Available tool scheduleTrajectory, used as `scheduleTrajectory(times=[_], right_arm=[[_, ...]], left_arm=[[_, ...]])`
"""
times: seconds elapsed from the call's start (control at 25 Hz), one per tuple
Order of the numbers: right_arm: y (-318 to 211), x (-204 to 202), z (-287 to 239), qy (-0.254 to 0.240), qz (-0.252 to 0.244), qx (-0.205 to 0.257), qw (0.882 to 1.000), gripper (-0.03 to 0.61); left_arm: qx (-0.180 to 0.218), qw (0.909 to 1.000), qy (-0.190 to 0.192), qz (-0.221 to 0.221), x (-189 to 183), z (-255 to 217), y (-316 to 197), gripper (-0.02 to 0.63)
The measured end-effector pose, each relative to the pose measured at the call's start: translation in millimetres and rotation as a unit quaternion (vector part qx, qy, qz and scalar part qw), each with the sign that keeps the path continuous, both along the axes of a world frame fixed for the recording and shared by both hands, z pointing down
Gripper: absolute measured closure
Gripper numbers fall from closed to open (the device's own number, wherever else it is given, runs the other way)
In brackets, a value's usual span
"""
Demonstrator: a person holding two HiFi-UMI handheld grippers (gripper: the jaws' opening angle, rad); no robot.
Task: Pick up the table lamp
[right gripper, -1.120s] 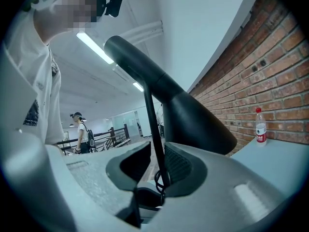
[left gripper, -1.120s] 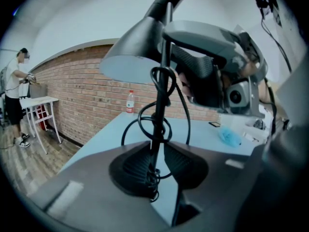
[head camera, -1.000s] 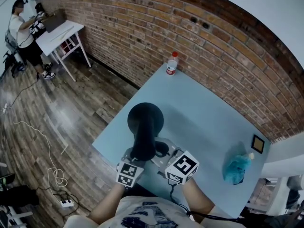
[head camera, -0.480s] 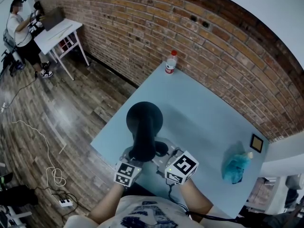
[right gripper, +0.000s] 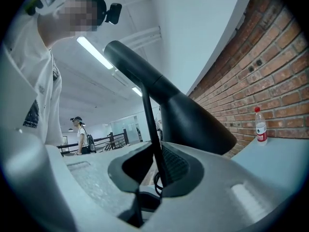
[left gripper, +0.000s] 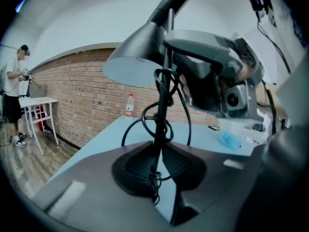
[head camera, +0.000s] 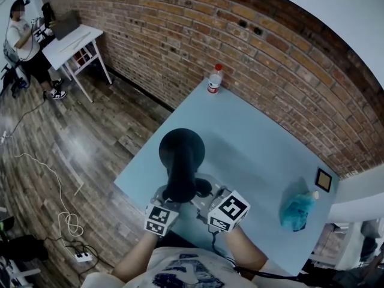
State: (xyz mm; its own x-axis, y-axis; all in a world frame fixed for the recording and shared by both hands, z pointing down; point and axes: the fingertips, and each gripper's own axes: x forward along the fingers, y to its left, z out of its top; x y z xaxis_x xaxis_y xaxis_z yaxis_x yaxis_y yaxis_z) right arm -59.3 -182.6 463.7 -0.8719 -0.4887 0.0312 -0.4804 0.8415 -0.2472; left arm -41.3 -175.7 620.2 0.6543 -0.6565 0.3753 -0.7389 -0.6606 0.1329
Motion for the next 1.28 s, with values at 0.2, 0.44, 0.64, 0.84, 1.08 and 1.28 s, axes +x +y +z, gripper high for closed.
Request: scheduleTrajectory(times=[0.2, 0.44, 0.64, 0.84, 1.08, 1.28], right_arm=[[2, 1, -1, -0.012, -0.002, -0.006, 1.0, 0.528], [7, 6, -2, -0.016, 0.0, -0.008, 1.0, 0.528], [14, 8, -4, -0.022, 0.002, -0.008, 1.0, 0.528], [19, 13, -7, -0.027, 0.007, -0.009, 1.0, 0.531], [24, 23, -14, -0.028, 0.016, -0.001, 0.999, 0.534], [31, 30, -22, -0.021, 0.02, 0.01, 1.0, 0.534]], left_arm=[[0.009, 0.9999, -0.009, -0.002, 0, -1, 1, 0.568], [0.011, 0.9997, -0.021, 0.0, 4, -2, 7, 0.569], [0.017, 0.9994, -0.03, -0.001, 1, -4, 12, 0.568], [0.021, 0.9991, -0.036, -0.002, -1, -9, 18, 0.568], [0.028, 0.9989, -0.038, 0.003, 4, -16, 23, 0.566], [0.034, 0.999, -0.03, 0.007, 14, -24, 27, 0.566]])
